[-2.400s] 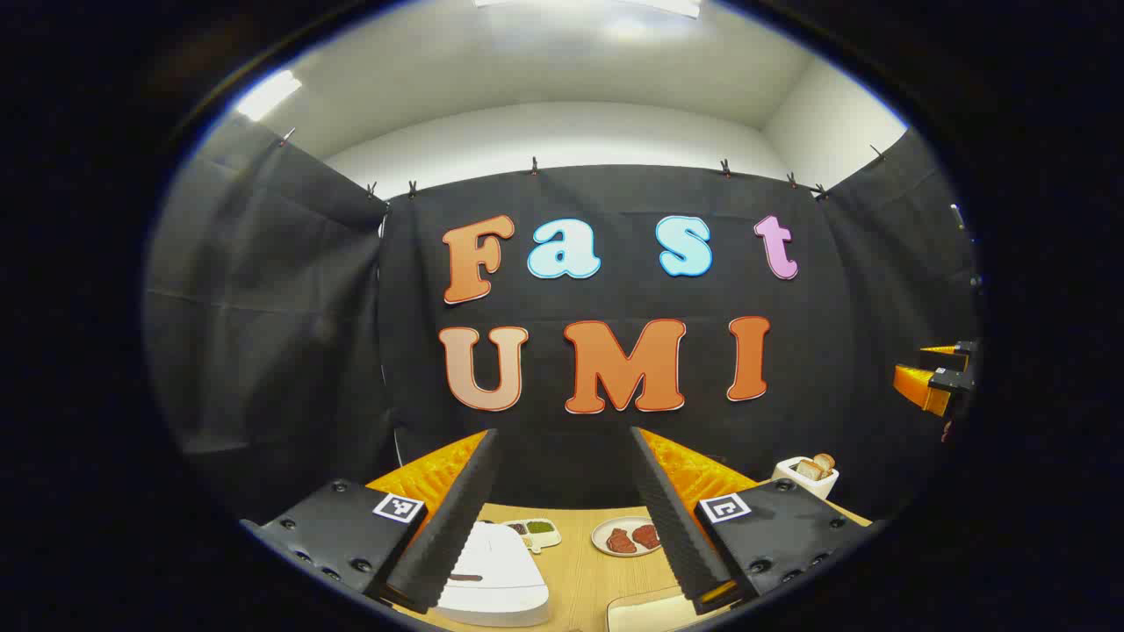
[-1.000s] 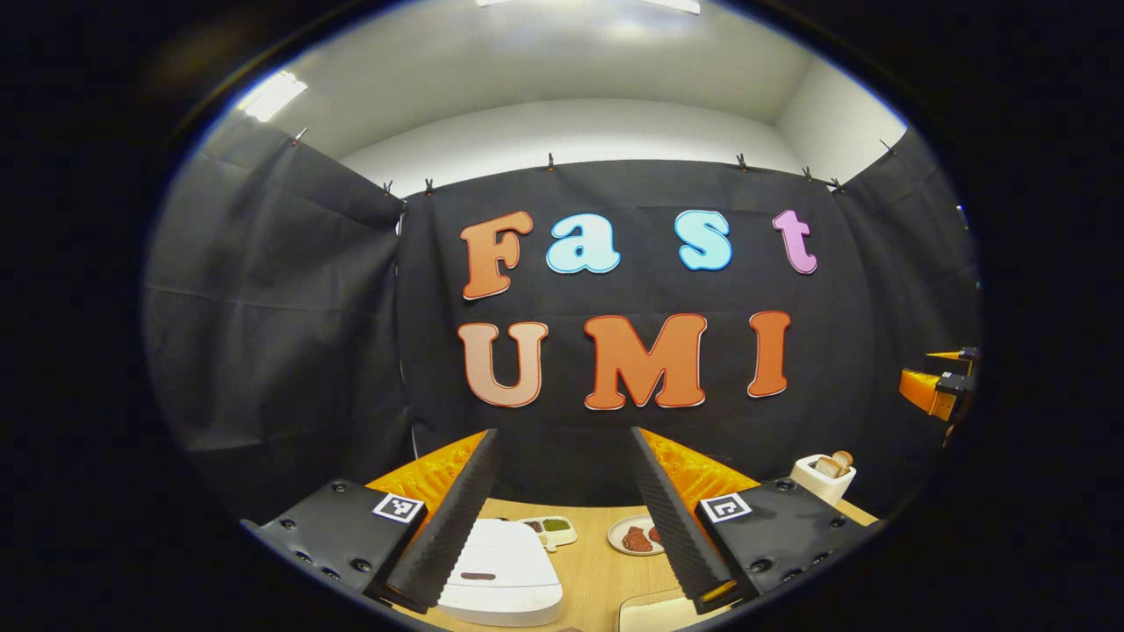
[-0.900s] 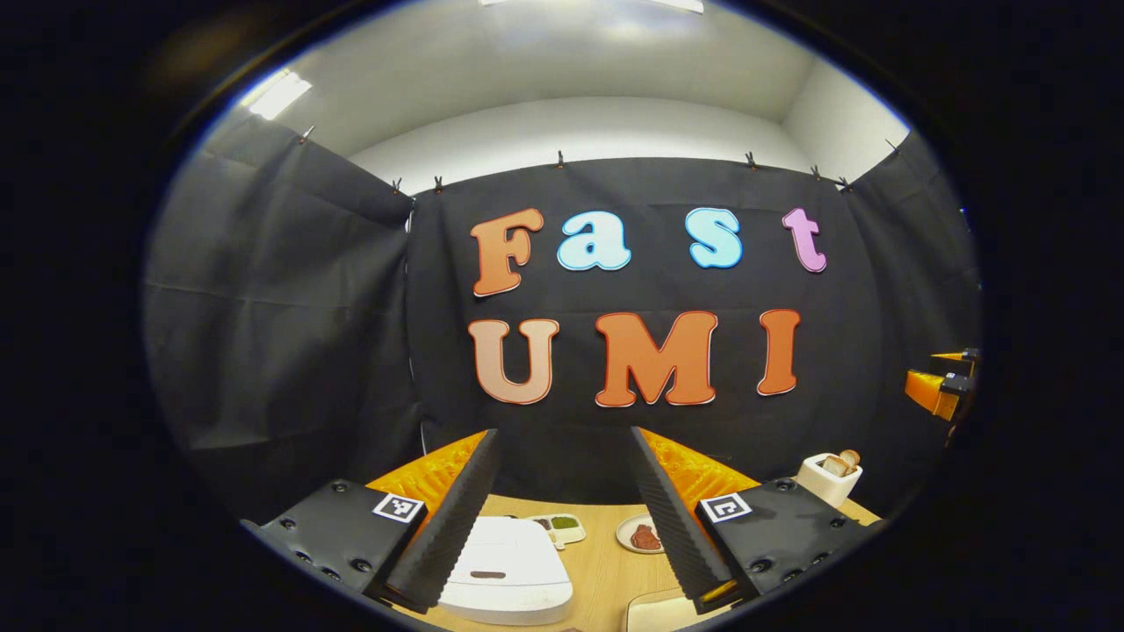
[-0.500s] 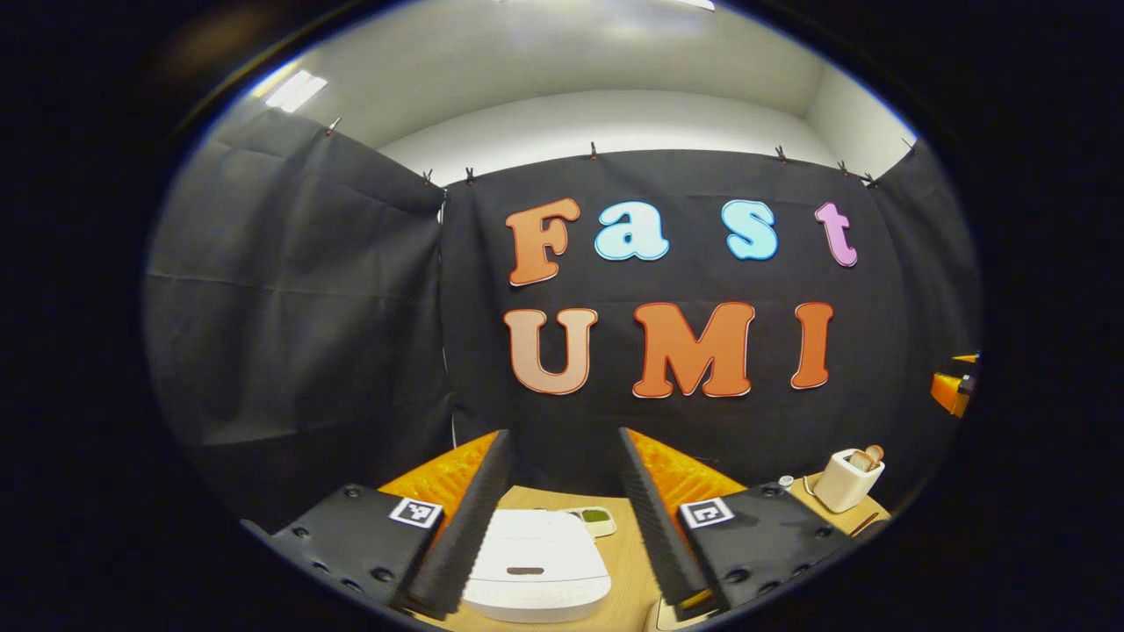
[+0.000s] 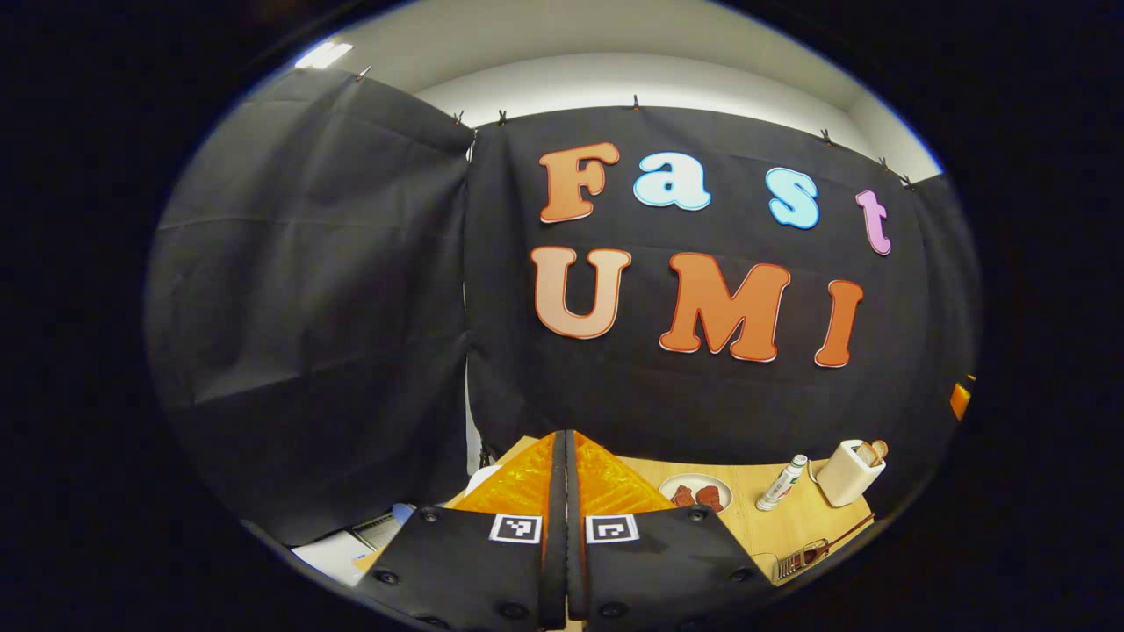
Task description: Close the left gripper, press the button to open the rice cooker; take a wooden spoon from the chopstick holder with the right hand, scoop a spoonful of rice and pour it into the rice cooker, then put the wooden spoon back into the chopstick holder.
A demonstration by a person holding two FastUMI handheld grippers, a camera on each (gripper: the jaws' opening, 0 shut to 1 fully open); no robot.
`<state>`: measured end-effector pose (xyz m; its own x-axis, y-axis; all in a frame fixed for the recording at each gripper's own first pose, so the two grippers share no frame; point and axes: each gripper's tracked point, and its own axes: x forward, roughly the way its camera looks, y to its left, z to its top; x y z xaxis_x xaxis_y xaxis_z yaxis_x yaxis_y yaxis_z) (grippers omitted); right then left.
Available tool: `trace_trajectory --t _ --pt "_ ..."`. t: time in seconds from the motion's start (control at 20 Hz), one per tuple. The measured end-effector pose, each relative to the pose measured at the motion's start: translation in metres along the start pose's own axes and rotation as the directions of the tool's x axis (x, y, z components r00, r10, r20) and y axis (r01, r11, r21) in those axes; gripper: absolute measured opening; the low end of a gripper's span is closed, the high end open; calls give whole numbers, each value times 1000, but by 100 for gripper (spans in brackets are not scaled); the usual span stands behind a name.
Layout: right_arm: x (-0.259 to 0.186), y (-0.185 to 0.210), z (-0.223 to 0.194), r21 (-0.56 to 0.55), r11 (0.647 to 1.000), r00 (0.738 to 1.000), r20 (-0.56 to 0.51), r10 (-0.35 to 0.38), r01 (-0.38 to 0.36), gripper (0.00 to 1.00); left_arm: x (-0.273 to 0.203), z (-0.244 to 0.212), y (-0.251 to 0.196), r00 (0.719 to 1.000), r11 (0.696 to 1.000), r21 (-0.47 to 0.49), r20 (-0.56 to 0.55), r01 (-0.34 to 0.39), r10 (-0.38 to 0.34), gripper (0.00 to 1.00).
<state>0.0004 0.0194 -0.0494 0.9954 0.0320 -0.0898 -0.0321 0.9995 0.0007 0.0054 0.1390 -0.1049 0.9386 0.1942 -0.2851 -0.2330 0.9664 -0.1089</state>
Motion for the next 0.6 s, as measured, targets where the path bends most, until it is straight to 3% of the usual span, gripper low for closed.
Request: trace_trajectory --t 0.35,0.6 --pt "-10 -15 -19 -10 999 998 -44 -51 50 94 34 -60 6 972 991 -136 -231 19 -51 5" --pt "-23 -31 -32 -16 994 991 -81 -110 109 94 61 -109 12 917 978 -210 -390 4 -87 5"
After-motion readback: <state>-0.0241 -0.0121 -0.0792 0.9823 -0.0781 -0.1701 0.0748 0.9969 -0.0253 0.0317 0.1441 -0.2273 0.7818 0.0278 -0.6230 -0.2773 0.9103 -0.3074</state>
